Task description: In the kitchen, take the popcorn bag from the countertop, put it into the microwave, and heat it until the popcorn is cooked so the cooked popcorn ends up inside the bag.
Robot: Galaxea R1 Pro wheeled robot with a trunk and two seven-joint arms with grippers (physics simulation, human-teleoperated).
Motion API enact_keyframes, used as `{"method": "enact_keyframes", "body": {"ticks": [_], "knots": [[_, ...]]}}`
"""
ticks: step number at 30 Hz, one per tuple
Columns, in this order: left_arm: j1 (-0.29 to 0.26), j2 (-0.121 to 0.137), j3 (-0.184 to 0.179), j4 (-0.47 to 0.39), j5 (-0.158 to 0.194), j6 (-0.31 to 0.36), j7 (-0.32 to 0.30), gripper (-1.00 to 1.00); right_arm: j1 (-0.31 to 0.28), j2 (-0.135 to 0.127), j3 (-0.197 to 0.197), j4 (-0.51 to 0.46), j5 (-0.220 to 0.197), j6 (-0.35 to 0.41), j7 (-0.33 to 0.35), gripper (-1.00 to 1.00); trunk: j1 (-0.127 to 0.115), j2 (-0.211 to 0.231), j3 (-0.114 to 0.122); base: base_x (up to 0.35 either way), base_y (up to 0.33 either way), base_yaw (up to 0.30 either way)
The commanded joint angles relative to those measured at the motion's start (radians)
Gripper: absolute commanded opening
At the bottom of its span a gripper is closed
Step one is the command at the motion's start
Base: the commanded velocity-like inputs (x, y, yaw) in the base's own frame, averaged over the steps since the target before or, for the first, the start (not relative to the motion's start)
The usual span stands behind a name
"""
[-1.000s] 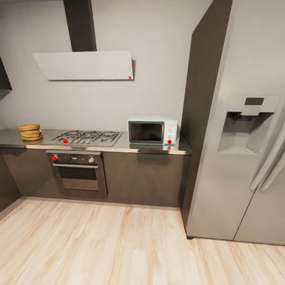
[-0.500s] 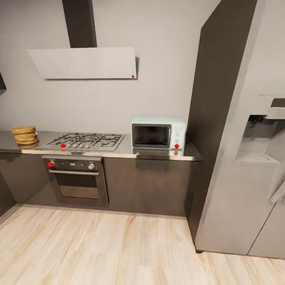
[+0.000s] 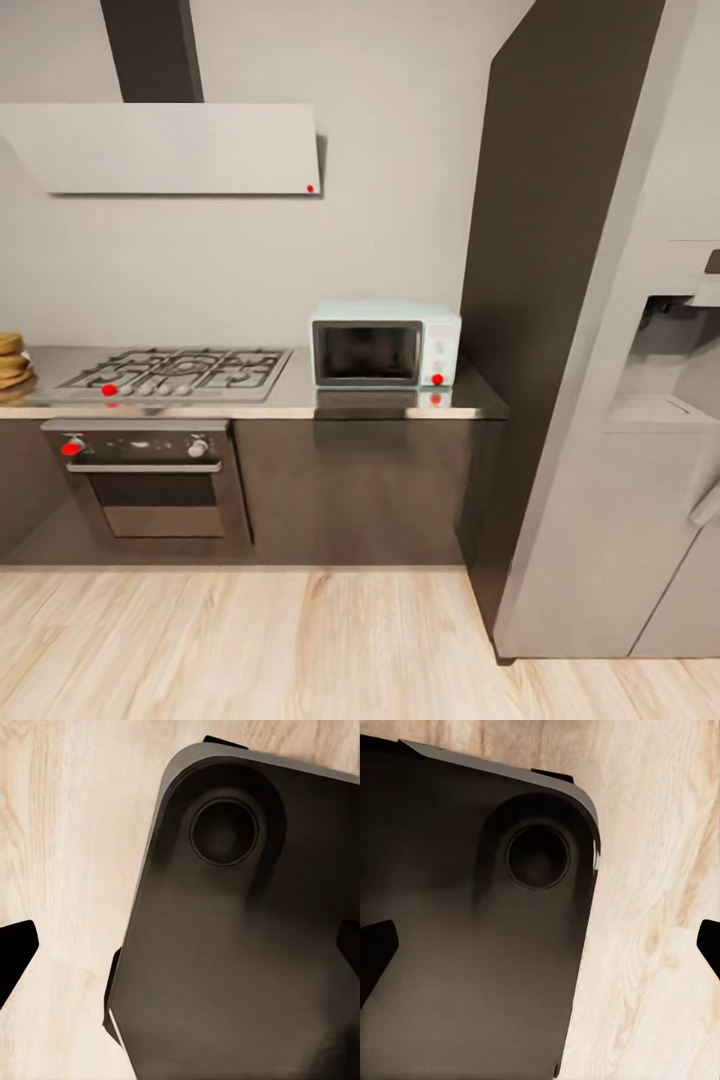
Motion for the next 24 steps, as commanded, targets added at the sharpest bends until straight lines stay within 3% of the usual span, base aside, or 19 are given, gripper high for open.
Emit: {"method": "enact_keyframes", "body": {"ticks": [1,14,24], "knots": [[0.000,0.000,0.000,-0.001,0.004,-0.002,0.002,1.00,0.000,0.000,0.003,0.001,0.009,-0.002,-0.007,1.00,0.001,0.000,-0.001,0.322,0.162,-0.024],[0.000,-0.003,0.000,-0.001,0.004,0.004,0.003,1.00,0.000,0.001,0.003,0.001,0.009,-0.003,-0.007,1.00,0.001,0.000,-0.001,0.322,0.088,-0.007],[0.000,-0.002,0.002,-0.001,0.004,-0.004,0.004,1.00,0.000,0.002,0.002,0.001,0.009,-0.002,-0.007,1.00,0.001,0.000,-0.001,0.322,0.001,-0.188]]}}
